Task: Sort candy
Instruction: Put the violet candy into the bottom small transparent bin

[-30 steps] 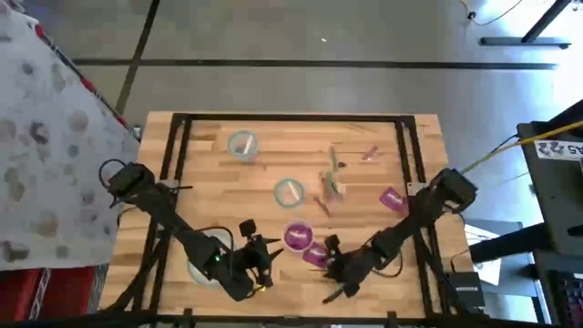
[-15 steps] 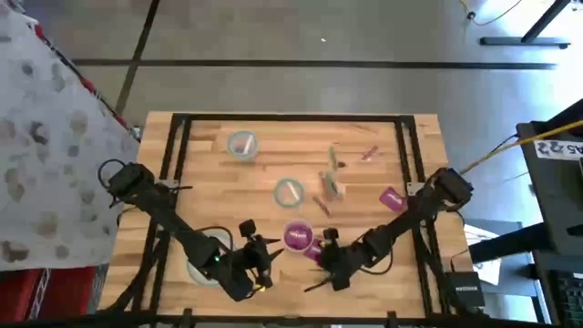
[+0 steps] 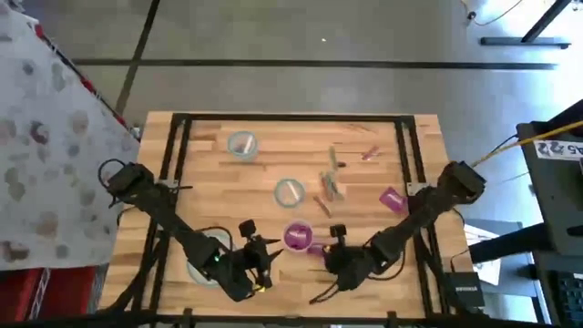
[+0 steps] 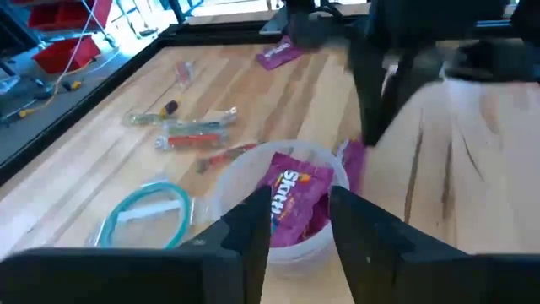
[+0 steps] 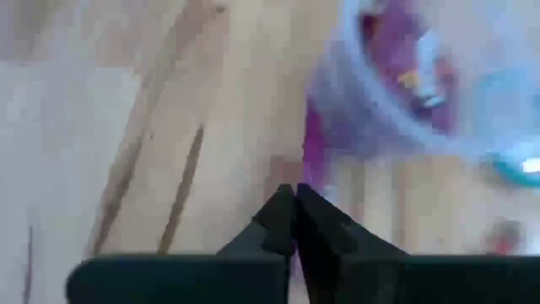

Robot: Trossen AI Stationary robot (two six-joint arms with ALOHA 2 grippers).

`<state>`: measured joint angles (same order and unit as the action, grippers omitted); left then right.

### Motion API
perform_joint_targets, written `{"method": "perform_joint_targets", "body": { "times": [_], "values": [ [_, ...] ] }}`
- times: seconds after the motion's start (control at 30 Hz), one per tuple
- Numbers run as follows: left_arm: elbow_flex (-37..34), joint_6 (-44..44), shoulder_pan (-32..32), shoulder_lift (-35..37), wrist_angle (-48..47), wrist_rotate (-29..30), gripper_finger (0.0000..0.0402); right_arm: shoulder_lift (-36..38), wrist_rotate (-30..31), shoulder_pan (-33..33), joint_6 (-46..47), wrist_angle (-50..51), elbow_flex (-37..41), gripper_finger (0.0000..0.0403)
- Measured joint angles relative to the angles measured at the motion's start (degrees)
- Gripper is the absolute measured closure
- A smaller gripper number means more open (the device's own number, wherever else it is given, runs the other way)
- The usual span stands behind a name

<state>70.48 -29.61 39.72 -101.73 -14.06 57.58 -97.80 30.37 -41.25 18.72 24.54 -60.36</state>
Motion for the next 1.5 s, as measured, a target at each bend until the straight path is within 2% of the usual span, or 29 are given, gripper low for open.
{"method": "perform_joint_targets", "body": {
  "times": [0.33,0.53,0.63,0.7,0.9,1.03,1.23,1.3,1.4,1.5],
  "values": [
    [0.0,0.0,0.4,0.0,0.0,0.0,0.0294,2.5,10.5,-1.4,-1.0,-0.3,-0.7,0.0403],
    [0.0,0.3,0.2,0.0,0.1,0.1,0.0294,3.5,19.6,0.3,-7.7,-0.9,-2.6,0.0403],
    [0.0,0.3,0.2,0.0,0.1,0.1,0.0294,3.6,21.2,2.2,-12.9,-0.9,-5.1,0.0403],
    [0.0,0.3,0.2,0.0,0.1,0.1,0.0294,3.6,18.5,3.7,-14.6,-0.8,-6.1,0.0403],
    [0.0,0.4,0.2,0.0,0.1,0.1,0.0294,3.5,-2.6,7.8,-8.6,8.1,-6.2,0.0395],
    [0.0,0.2,0.3,0.0,-0.1,0.1,0.0294,3.3,-11.7,8.3,-3.7,8.7,-1.8,0.0346],
    [0.0,0.1,0.4,0.0,-0.1,0.0,0.0294,3.2,-13.0,8.5,-0.2,-4.7,9.4,0.0226],
    [0.0,0.1,0.4,0.0,-0.1,0.0,0.0294,2.9,-12.5,9.2,0.2,-11.9,12.6,0.0197],
    [0.0,0.1,0.4,0.0,-0.1,0.0,0.0294,1.8,-11.5,10.4,0.7,-17.4,16.4,0.0177],
    [0.0,0.1,0.2,0.0,-0.1,0.0,0.0294,-0.2,-11.5,11.5,0.5,-18.9,17.6,0.0186]
  ]
}}
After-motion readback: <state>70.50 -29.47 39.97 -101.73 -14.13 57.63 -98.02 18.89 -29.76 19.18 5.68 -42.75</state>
